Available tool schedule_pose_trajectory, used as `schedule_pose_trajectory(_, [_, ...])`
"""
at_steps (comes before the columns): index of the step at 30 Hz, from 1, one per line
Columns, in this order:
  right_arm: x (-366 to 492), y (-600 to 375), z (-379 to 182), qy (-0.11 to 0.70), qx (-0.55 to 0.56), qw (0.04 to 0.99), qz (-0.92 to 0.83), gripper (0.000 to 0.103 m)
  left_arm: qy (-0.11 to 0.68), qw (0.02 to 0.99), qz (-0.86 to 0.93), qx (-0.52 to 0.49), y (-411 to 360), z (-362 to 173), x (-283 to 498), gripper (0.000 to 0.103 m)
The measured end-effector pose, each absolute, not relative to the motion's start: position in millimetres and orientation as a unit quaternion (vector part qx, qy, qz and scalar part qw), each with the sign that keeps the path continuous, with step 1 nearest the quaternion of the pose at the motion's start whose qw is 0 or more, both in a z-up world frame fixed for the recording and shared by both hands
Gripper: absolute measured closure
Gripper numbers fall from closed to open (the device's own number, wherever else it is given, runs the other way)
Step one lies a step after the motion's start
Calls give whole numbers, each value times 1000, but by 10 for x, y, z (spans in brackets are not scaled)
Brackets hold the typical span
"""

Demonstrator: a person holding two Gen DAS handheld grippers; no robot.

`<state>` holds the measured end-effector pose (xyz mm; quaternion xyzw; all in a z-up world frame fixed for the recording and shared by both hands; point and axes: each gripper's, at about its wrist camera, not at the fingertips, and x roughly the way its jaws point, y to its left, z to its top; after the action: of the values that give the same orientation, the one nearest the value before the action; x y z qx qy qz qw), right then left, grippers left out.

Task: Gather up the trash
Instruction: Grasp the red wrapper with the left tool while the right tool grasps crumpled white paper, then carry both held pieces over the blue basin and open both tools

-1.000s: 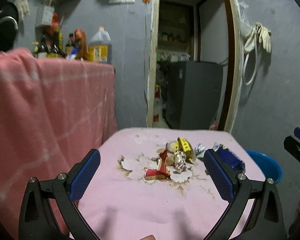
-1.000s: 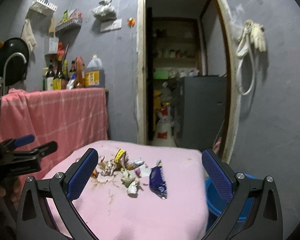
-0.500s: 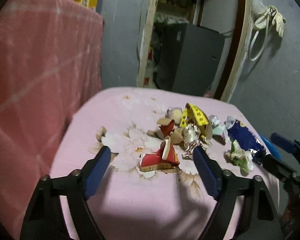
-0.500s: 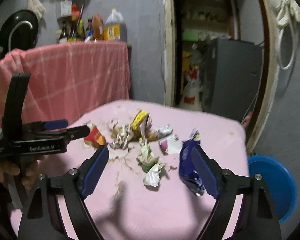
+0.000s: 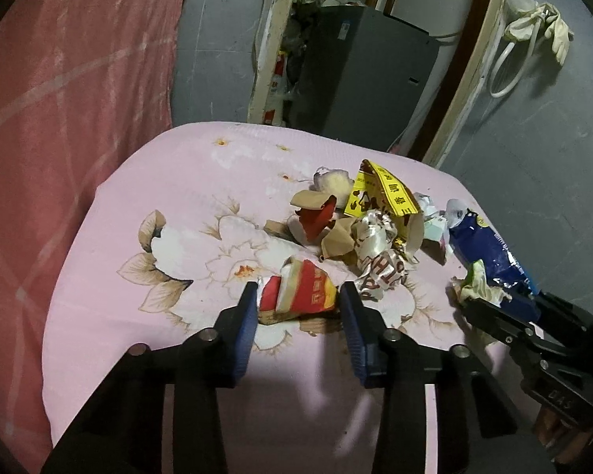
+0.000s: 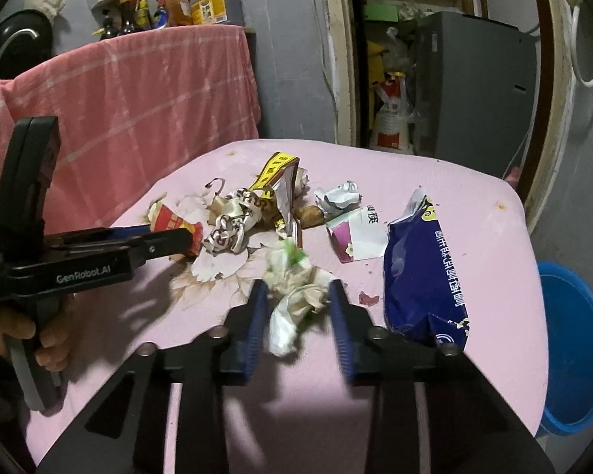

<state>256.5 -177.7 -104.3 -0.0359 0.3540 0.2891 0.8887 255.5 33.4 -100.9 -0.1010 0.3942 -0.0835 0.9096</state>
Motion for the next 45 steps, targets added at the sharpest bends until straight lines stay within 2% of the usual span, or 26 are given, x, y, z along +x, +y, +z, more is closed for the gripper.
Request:
schedule_pose_trajectory(1, [2554, -1780, -1034, 352, -34, 889, 292, 81, 393, 910, -84, -103, 345, -990, 2544, 83])
schedule_pose_trajectory(8, [2428, -1818, -960, 332, -21, 894, 301, 85, 384, 914, -89, -93, 274, -924, 2439, 89])
schedule_pose_trajectory(13, [2326, -1884, -870, 314, -11, 900, 302, 87, 372, 919, -95, -89, 148, -856, 2360, 98])
schedule_pose_trajectory(19, [2151, -1994, -666, 266, -9, 916, 299, 87, 339, 932, -102, -78, -62, -681, 2119, 99])
schedule_pose_trajectory(27, [1924, -2347, -166, 157, -7, 953, 257, 87, 233, 960, -141, -68, -489, -101, 1852, 99])
schedule_pose_trajectory(30, [1883, -2565, 41, 114, -4, 967, 226, 87, 177, 966, -177, -61, -849, 223, 1851, 99])
schedule_pose_trajectory(35, [1874, -3049, 305, 61, -11, 986, 157, 87, 130, 963, -233, -45, -1435, 460, 1962, 99])
schedule_pose_trajectory(38, [1935, -3321, 323, 56, -17, 991, 118, 87, 125, 955, -267, -39, -1829, 501, 2091, 99])
schedule_pose_trajectory(45, [2198, -3920, 81, 106, -9, 993, 48, 87, 191, 925, -326, -42, -2573, 242, 2678, 99])
